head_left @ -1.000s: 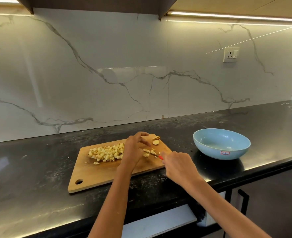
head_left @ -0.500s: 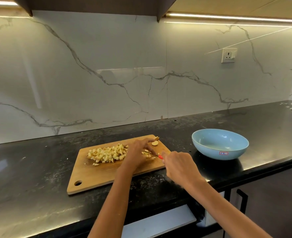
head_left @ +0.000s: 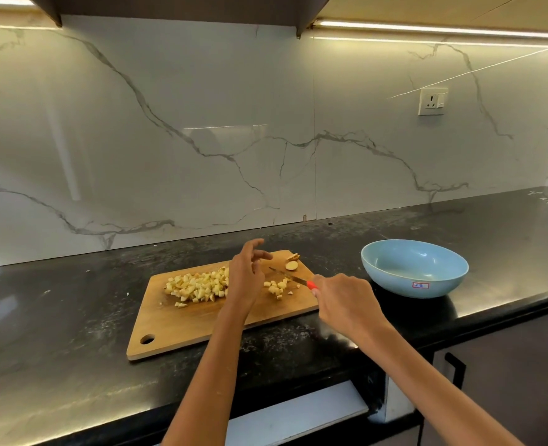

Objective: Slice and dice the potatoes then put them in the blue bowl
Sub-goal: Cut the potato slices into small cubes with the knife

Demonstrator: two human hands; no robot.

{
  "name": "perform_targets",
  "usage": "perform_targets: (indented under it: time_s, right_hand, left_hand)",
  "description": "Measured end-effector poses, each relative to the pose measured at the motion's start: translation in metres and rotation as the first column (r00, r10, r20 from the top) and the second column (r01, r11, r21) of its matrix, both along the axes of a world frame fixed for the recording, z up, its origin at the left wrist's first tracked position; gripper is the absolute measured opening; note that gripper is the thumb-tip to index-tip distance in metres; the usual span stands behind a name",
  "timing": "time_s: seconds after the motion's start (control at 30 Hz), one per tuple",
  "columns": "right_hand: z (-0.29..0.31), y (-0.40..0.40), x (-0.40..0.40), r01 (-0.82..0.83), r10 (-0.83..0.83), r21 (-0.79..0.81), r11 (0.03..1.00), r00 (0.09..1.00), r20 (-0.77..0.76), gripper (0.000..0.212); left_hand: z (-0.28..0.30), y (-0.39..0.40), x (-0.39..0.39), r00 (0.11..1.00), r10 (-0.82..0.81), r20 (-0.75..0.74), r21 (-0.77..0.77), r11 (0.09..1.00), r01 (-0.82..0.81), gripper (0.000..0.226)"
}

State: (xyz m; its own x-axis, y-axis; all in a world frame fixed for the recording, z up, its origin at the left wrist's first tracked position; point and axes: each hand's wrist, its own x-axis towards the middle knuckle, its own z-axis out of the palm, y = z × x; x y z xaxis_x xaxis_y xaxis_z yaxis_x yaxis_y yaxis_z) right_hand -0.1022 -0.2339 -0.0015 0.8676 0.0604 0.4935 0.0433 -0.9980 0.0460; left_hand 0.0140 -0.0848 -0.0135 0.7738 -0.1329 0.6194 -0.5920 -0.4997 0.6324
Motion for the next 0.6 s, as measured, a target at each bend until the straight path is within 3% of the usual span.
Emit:
perform_targets:
  time_s: [0.1, 0.23, 0.33, 0.43, 0.5, 0.6]
  right_hand:
    - [0.003, -0.001, -0.002, 0.009, -0.011, 0.031, 0.999, 0.999, 0.034, 0.028]
    - [0.004, -0.011, 0.001, -0.006, -0.019, 0.297, 0.955, 0.997, 0.081, 0.027]
    - [0.003, -0.016, 0.009, -0.072, 0.009, 0.446, 0.892, 0.99, 0.141, 0.025]
    - [-0.006, -0.01, 0.026, -0.163, 0.062, 0.566, 0.808, 0.979, 0.194, 0.026]
    - [-0.018, -0.003, 0.039, -0.197, 0.066, 0.626, 0.754, 0.972, 0.226, 0.026]
    - [-0.024, 0.009, 0.063, -0.27, 0.069, 0.72, 0.64, 0.953, 0.296, 0.026]
  left_hand:
    - [-0.001, -0.003, 0.0, 0.999, 0.005, 0.032, 0.017, 1.0, -0.005, 0.047]
    - [-0.001, -0.001, 0.001, 0.996, 0.071, -0.045, 0.028, 0.997, -0.069, 0.048]
    - [-0.001, -0.009, -0.003, 0.99, -0.017, -0.141, 0.206, 0.978, 0.046, 0.033]
    - [-0.004, -0.022, -0.004, 0.966, -0.193, -0.17, 0.495, 0.831, 0.253, 0.026]
    - [-0.006, -0.026, 0.0, 0.96, -0.224, -0.171, 0.557, 0.781, 0.281, 0.023]
    - [-0.007, -0.023, 0.009, 0.975, -0.195, -0.111, 0.551, 0.804, 0.224, 0.014]
